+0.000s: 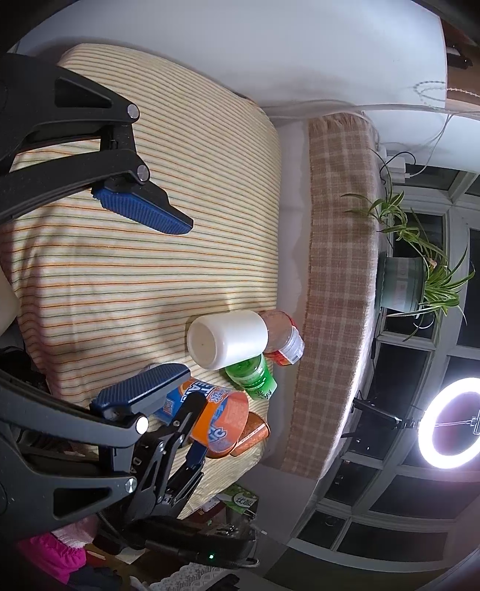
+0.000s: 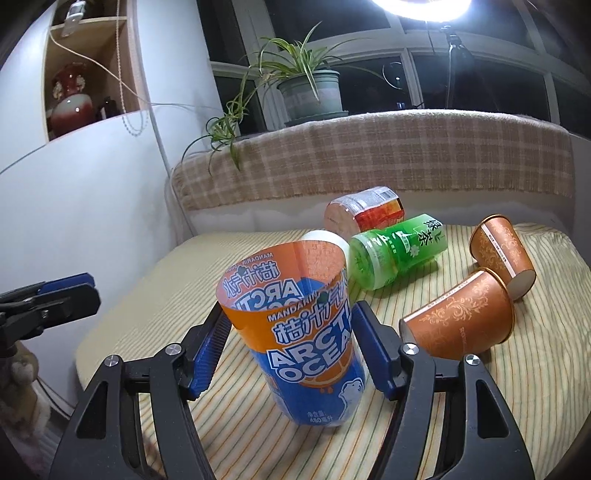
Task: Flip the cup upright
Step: 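Lower the upright can onto the bedspread with the right tool, then open the right tool to release the standing can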
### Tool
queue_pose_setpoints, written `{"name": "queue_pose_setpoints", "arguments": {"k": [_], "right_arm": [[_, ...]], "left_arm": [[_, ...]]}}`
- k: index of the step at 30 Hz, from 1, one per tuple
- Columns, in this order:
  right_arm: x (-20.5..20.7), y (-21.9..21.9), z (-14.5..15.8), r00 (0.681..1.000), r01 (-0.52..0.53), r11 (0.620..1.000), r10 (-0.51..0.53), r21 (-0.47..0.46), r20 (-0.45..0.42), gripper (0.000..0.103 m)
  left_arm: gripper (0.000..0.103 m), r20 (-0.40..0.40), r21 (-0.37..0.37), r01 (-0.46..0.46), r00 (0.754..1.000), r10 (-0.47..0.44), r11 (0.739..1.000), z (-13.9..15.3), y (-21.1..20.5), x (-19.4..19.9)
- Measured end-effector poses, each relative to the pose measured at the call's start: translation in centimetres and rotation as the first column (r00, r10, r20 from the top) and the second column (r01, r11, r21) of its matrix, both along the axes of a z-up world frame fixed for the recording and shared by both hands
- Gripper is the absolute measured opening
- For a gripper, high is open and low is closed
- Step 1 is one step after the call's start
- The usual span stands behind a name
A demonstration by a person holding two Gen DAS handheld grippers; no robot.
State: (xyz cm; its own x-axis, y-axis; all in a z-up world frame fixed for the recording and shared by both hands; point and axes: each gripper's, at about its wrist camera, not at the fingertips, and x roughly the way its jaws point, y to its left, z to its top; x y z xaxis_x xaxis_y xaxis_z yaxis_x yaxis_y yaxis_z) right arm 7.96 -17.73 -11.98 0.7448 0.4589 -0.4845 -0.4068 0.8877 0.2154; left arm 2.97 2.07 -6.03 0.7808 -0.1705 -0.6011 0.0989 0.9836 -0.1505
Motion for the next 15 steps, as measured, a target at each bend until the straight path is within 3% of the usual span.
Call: {"name": "queue_pose_setpoints", "arguments": {"k": [8,12,15], "right_arm": [[-1.0,-0.2,0.0,1.0,0.001,0.999,-0.001,-0.035,0.0,0.068],[-1.8,-0.2,0.2,1.0,0.01,0.998,-0.009,-0.056,0.015,0.081],[-2.6,-0.2,0.5,1.0,0.007,0.997,-0.005,-0.072,0.03,0.081]], "left_arm": [[0.075,0.004,-0.005,0.014,1.0,-0.014,1.0,0.0,-0.4,-0.2],[0.075,0.006,-0.001,0.019,1.0,-0.019,1.0,0.0,-0.5,-0.5],[0.075,0.016,-0.005,0.018,1.0,-0.018,1.0,0.2,-0.5,-1.1]]}}
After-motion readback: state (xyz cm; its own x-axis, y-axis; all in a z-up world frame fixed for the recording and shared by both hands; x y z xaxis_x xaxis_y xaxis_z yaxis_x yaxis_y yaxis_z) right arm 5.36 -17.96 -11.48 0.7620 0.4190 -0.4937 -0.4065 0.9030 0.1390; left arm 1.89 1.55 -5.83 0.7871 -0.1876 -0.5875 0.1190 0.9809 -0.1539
